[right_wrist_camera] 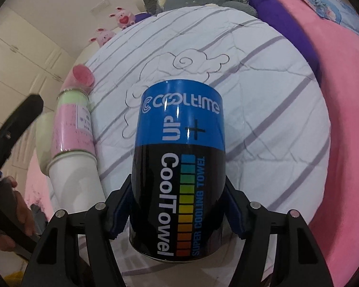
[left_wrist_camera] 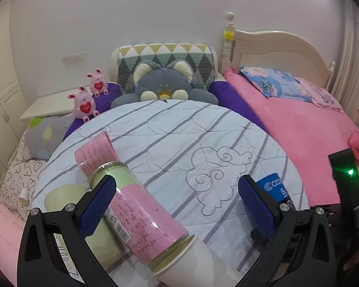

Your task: Flip cup upright

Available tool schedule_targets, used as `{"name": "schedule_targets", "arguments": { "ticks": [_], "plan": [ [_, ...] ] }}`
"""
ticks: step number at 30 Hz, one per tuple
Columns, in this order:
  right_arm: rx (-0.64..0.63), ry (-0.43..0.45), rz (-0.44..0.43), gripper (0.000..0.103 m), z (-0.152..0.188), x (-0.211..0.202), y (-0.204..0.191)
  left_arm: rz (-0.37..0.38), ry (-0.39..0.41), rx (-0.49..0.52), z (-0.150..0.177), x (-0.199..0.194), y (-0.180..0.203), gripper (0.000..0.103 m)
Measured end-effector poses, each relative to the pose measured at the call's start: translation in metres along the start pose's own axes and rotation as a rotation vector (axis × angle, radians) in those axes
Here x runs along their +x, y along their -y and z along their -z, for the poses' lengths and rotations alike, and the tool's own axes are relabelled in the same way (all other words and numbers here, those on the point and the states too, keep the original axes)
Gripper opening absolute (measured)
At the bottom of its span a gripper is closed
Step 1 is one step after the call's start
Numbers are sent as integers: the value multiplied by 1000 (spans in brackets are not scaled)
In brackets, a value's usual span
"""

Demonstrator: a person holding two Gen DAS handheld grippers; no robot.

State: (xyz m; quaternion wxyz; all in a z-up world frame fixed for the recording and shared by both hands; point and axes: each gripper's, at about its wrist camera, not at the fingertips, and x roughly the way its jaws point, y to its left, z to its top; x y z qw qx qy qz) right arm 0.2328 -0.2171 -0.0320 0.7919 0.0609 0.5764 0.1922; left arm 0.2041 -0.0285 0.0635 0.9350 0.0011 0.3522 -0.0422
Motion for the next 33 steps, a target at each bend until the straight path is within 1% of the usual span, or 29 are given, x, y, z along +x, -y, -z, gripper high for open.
{"name": "schedule_targets", "arguments": {
  "ticks": [2,3,4,7,11,15,20,23,24,28,30,33],
  "plan": [
    [-5,4,15,71,1,-1,-4,5,-1,1,1,-2,2,103],
    [-2,2,13,80,2,0,-4,4,-4,-2,2,-2,3,103],
    [-1,5,12,81,2,-1,-4,5,-7,-4,2,-2,4,103],
    [-29,17,23,81,6,-7,-3,14,-21,-12,3,-1,9,103],
    [-78,30,-4,81,9,-17,-3,10,-31,-24,4,-1,17,103],
    [-102,73,-16,81,13,-35,2,17,-43,-31,6,-5,27,103],
    [-112,123,15,81,17,-56,16,22,-47,-31,8,-13,45,103],
    [-111,164,71,81,14,-71,32,47,-62,-41,12,-14,59,103],
    [-105,185,106,81,11,-76,41,56,-78,-47,14,-12,64,103],
    [-69,224,168,81,-1,-85,66,90,-128,-48,20,-3,84,103],
    [-65,235,180,81,-6,-86,72,89,-148,-49,21,2,94,103],
    [-69,244,158,81,-13,-87,78,82,-204,-61,20,19,106,103]
  ]
}}
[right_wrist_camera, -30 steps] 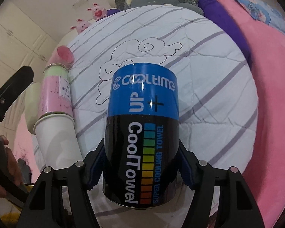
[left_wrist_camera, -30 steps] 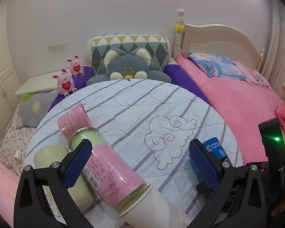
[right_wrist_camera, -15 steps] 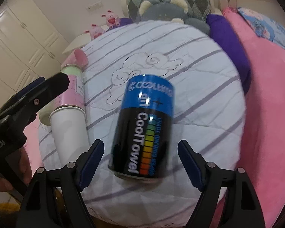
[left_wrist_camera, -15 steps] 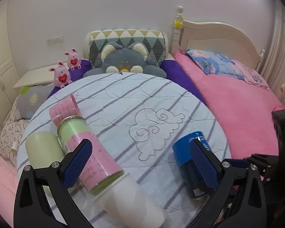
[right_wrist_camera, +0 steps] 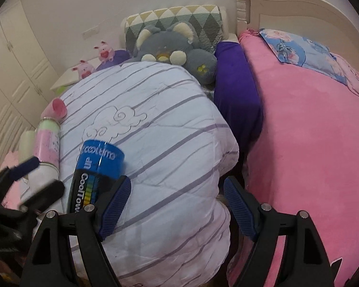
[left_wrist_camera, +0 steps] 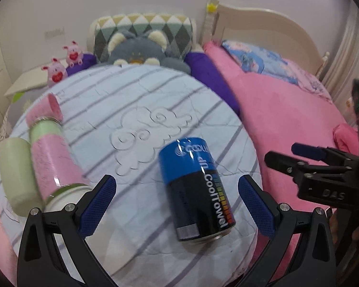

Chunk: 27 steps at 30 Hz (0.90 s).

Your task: Flip cup upright

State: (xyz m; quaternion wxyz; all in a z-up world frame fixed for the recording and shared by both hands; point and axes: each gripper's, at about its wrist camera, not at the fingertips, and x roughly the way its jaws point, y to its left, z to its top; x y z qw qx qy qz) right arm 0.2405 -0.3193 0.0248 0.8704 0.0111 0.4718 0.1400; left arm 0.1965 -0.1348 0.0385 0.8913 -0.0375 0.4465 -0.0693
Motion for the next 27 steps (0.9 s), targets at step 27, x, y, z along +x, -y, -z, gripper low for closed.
{"name": "schedule_targets", "arguments": {
  "ticks": [27],
  "plan": [
    [-76,-57,-132,81,-28,64,29,-70,-170,-165,-17,74,-6,96]
  ]
}}
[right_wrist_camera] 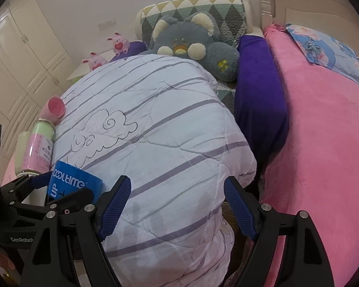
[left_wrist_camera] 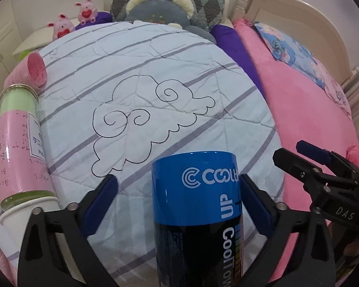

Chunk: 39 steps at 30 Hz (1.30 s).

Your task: Flip cup upright

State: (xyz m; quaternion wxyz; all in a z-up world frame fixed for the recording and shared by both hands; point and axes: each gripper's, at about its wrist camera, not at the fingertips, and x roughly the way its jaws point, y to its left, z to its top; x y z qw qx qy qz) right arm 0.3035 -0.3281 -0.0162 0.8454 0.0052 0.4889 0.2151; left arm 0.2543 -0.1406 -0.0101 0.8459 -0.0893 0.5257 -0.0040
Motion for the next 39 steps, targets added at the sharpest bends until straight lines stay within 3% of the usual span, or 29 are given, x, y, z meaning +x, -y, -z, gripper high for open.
{"name": "schedule_targets", "arguments": {
  "ticks": [3,4,5,6,15,28,33,39],
  "plan": [
    [-1,-4,-4,81,2,1,2,-13,9,12,0,-1,3,91],
    [3,-4,-5,81,3,1,3,-13,13,21,0,-2,5,87],
    [6,-4,-5,81,3,1,4,-12,17,28,0,-2,7,75],
    [7,-5,-6,81,4,1,4,-21,22,37,0,-4,9,73],
    [12,-2,-10,81,9,-5,7,-12,83,80,-1,-16,15,73],
    [14,38,-15,81,9,-17,4,-50,255,155,-13,-47,26,72],
    [29,46,-11,81,12,-21,6,-62,334,196,-10,-56,32,71],
    [34,44,-2,81,19,-24,4,-66,370,229,5,-59,36,71]
  ]
}}
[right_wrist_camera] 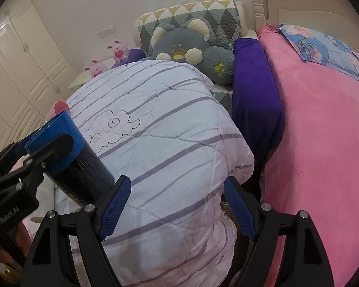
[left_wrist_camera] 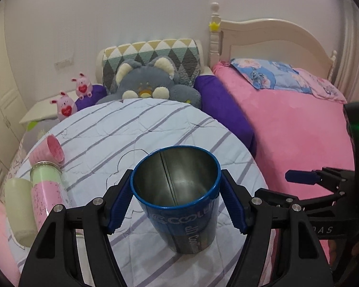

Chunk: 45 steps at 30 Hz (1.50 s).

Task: Flip cup upright
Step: 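Lower the blue can upright onto the quilt with the left tool and open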

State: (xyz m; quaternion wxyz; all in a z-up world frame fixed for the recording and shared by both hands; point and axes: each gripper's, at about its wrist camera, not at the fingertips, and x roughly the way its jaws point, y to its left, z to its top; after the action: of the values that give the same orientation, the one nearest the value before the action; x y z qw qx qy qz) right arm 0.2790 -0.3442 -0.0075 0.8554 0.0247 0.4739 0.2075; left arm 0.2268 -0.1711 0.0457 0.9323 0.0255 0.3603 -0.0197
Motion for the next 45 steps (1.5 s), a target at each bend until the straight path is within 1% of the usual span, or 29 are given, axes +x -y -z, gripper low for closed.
{"name": "schedule_targets", "arguments": {
  "ticks": [3,11,14,18,20,31,35,40,45],
  "plan": [
    [3,-5,7,81,5,-2,-2,-1,17,8,8,-7,1,71],
    [-4,-3,32,81,18,-14,-12,14,29,-1,21,-20,0,72],
    [-8,-2,42,81,21,-17,-15,8,25,8,23,-21,1,80],
    [-6,-1,61,81,25,-20,-16,9,34,8,23,-24,1,85],
    [-6,-2,65,81,25,-21,-15,10,37,5,23,-25,1,89],
    [-1,-9,80,81,28,-22,-13,6,34,12,24,-28,2,93],
    [3,-8,86,81,31,-25,-14,22,33,12,24,-32,2,94],
    [7,3,97,81,36,-33,-18,30,42,17,25,-42,0,94],
    [4,25,105,81,46,-47,-30,26,73,25,30,-62,-5,96]
  ]
}}
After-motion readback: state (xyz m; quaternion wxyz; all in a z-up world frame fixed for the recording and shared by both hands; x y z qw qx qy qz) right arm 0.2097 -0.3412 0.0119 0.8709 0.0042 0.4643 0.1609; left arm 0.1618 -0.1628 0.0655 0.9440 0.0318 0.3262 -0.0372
